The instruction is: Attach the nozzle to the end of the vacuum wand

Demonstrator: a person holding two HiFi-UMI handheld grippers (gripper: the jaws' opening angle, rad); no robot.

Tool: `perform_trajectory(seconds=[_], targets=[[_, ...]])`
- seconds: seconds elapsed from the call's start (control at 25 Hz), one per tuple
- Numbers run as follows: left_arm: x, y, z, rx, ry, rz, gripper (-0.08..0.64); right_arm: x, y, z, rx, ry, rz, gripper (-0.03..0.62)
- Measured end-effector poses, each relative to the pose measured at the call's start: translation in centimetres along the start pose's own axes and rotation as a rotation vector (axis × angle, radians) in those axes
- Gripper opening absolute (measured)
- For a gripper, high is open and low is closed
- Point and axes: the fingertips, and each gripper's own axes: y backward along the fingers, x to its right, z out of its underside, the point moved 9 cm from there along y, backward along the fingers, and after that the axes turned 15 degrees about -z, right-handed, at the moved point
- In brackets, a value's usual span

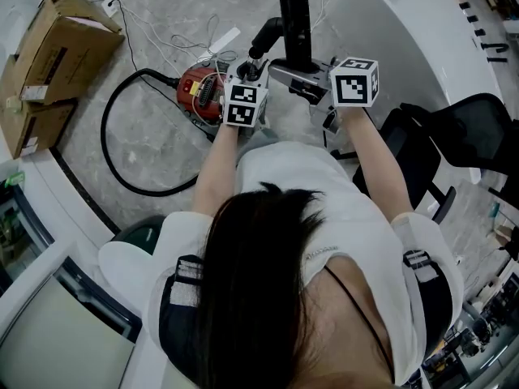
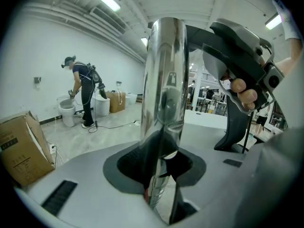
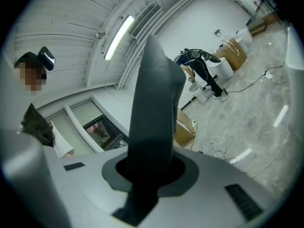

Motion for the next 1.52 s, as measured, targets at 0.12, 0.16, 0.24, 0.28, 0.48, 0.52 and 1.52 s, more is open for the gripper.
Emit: perform_trajectory(seconds=[0.12,0.16,0.24,0.28,0.48,0.52,1.52], targets=[[0.0,0.1,-0.1,-0.009,-0.006,0.012,0.120,-0.3,-0.1,-0.1,-0.028,-0.017,-0.038,0.080],[0.0,0.2,-0.1,-0.011,-0.009,0.016,0.120,-0.3,-0.1,-0.1,-0.041,-0.017,-0.046,0.078],[-0.1,0.2,-0.3,-0.007,-0.011,0.022,0.120,-0.3,-0.3,-0.1,-0.059,-0.013,-0.052,0.078],[-0.1,0.2,-0.3,-0.002,-0.009,0.025,0.120,-0.3,-0.3,-0.2,-0.061,-0.012,-0.052,0.078],[-0.1,0.2,-0.2,-0.001,-0.006,0.058,0.120,-0.3,-0.3,0.1,-0.052,-0.029,-0.067,0.078],[-0.2,0.1,-0.2,0.001,-0.011,0.066,0.120,-0.3,-0.4,0.0,-0.061,-0.026,-0.071,0.078],[-0.1,0.0,-0.4,-0.022,-0.027,0.124,0.120,-2.4,-1.7,-0.3,-0.407,0.345,0.091,0.071]])
